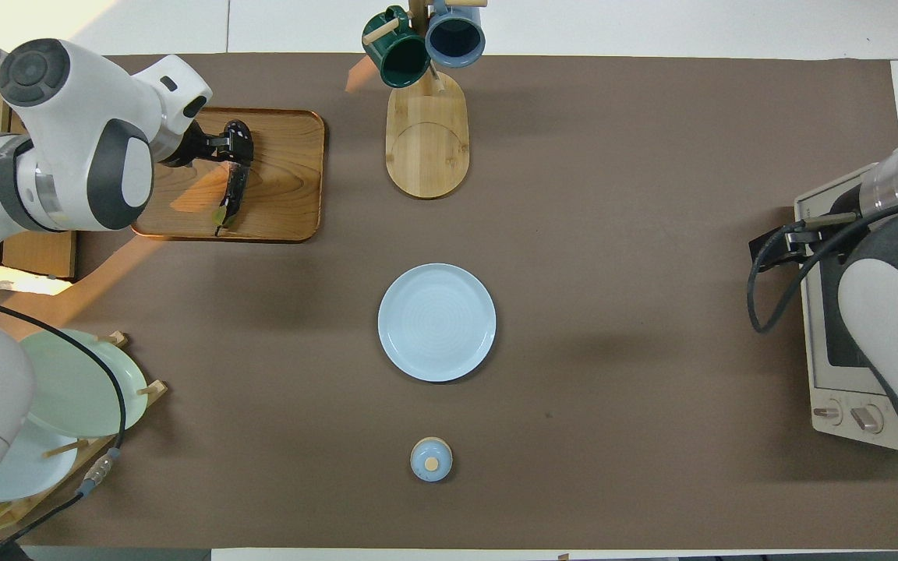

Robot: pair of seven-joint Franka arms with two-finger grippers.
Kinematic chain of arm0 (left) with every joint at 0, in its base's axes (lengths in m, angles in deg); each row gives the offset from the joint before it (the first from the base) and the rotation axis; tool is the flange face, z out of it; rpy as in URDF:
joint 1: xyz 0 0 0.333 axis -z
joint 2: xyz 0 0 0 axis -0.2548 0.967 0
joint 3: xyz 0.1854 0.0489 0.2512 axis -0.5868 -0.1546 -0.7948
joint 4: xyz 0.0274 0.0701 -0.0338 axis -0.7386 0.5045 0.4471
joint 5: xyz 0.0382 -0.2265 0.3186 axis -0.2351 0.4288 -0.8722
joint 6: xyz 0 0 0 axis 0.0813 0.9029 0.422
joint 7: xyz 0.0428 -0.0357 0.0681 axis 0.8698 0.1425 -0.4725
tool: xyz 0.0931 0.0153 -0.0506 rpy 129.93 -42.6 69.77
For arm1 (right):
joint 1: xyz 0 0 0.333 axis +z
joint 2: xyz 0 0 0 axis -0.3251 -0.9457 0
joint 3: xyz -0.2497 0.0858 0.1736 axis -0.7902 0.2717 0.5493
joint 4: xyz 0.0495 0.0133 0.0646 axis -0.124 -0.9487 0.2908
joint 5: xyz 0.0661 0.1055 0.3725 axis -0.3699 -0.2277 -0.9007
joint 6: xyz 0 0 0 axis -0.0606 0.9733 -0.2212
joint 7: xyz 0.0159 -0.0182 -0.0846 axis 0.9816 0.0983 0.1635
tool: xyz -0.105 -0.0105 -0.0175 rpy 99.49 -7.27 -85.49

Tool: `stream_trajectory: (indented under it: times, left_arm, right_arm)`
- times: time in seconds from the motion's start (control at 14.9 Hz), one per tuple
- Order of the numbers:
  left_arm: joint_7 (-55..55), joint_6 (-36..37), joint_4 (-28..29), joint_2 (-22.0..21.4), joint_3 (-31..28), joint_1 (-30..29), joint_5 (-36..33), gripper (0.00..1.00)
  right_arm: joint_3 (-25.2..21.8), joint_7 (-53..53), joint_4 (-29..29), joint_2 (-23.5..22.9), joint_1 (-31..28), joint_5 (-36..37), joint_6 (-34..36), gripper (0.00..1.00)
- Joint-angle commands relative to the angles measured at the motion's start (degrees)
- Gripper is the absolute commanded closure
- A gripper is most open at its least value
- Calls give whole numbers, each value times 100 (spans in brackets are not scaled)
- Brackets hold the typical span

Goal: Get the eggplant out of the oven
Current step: 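Release the eggplant onto the wooden tray with the left gripper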

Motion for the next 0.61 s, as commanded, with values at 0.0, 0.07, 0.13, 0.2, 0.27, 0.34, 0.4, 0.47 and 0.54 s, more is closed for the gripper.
stream_trajectory:
  times: [0.0, 0.07, 0.13, 0.2, 0.27, 0.34, 0.4, 0.47, 0.54]
  left_arm:
    - [-27, 601, 111, -611, 35, -76, -80, 0]
    - [-53, 742, 102, -760, 35, -85, -80, 0]
    - [-106, 874, 110, -927, 18, -94, -80, 0]
    - [-124, 1067, 111, -1085, 0, -120, -89, 0]
    - [-133, 1243, 102, -1235, 0, -129, -98, 0]
    - [-133, 1428, 110, -1419, 0, -137, -106, 0]
    - [-133, 1664, 111, -1612, 0, -190, -107, 0]
    - [-133, 1867, 119, -1754, 0, -190, -107, 0]
    - [-133, 2086, 224, -1955, 0, -190, -107, 0]
  right_arm:
    - [23, -97, -18, 137, -61, -123, 24, 0]
    - [14, -81, -1, 147, -70, -123, 16, 0]
    - [14, -80, -1, 181, -70, -123, 24, 0]
    - [14, -72, -1, 217, -79, -123, 16, 0]
    - [14, -80, 17, 217, -79, -140, -2, 0]
    - [14, -80, 60, 208, -70, -166, -2, 0]
    - [14, -80, 52, 217, -70, -175, -2, 0]
    - [5, -80, 43, 217, -70, -175, 15, 0]
    - [-12, -80, 61, 217, -96, -175, 42, 0]
